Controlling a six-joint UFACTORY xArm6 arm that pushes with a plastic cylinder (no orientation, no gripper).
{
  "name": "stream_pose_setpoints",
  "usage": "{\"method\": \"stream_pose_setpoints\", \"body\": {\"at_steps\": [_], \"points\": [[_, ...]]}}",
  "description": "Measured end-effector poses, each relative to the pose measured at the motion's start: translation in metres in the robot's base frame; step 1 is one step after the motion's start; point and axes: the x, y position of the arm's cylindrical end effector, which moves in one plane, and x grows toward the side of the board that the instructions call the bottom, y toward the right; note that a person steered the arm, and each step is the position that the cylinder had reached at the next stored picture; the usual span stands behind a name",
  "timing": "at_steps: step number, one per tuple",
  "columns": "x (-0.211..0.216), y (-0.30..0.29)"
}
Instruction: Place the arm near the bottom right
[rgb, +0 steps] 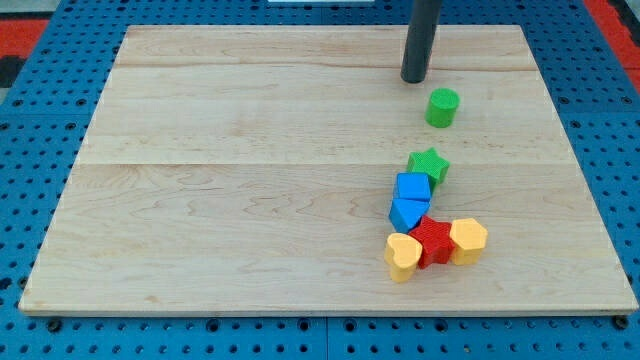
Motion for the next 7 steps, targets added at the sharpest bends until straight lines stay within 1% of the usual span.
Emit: {"method": "stream_pose_setpoints", "body": {"at_steps": [1, 2, 3, 4, 5, 6, 7], "points": [[-0.023, -0.003], [-0.041, -0.045], [-0.065, -0.020], [-0.059, -0.009], [0.008, -0.041], [0.095, -0.023], [0.104, 0.003]]}}
